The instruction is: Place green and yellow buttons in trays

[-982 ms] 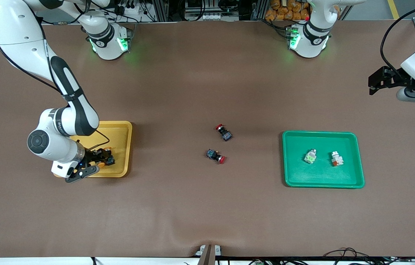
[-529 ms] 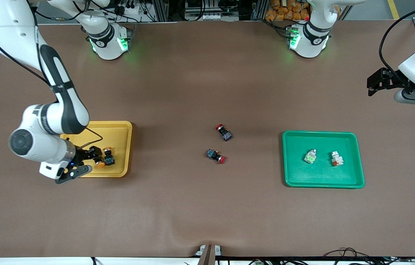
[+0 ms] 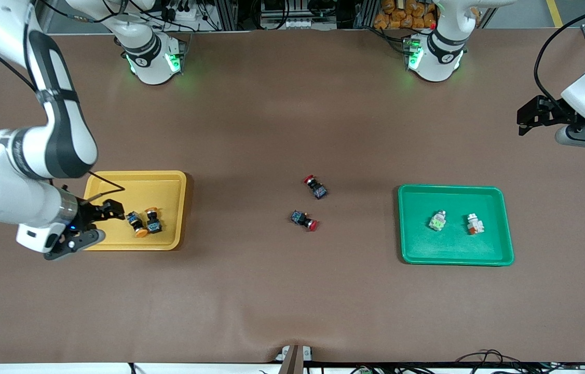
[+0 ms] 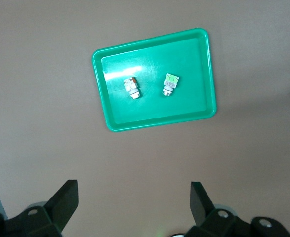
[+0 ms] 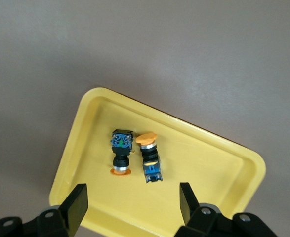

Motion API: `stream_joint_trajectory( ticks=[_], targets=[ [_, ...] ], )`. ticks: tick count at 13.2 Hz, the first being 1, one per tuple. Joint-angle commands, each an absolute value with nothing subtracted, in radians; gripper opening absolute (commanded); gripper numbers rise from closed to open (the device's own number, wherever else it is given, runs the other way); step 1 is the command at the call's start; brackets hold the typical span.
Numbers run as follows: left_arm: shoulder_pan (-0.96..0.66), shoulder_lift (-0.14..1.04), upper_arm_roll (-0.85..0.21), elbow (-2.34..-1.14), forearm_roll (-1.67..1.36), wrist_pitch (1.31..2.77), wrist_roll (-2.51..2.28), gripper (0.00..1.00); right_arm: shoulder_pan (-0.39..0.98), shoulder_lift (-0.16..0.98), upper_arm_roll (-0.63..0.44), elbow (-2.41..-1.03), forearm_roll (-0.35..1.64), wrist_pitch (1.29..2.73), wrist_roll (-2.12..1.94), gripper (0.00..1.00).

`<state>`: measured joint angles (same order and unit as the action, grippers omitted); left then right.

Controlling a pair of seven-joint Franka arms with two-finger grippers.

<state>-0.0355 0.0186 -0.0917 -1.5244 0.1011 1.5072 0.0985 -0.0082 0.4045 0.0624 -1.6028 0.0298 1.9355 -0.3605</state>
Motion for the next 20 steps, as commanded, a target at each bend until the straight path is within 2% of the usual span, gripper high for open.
stream_joint_trajectory(
  ticks=[1, 10, 16, 20],
  targets=[
    [-0.041, 0.028, -0.095, -1.502, 0.117, 1.5, 0.109, 1.0, -0.012, 0.327, 0.075, -1.617, 0.0, 1.888, -0.304, 0.83],
    [-0.038, 0.026, -0.097, -1.502, 0.115, 1.5, 0.107, 1.0, 0.008, 0.19, 0.081, -1.657, -0.04, 1.781, -0.221, 0.83],
    [-0.035, 0.026, -0.097, -1.5, 0.11, 1.5, 0.107, 1.0, 0.003, 0.068, 0.083, -1.782, -0.041, 1.79, -0.193, 0.82],
    [-0.029, 0.021, -0.095, -1.502, 0.11, 1.5, 0.107, 1.0, 0.005, 0.017, 0.083, -1.807, -0.041, 1.779, -0.184, 0.82]
  ],
)
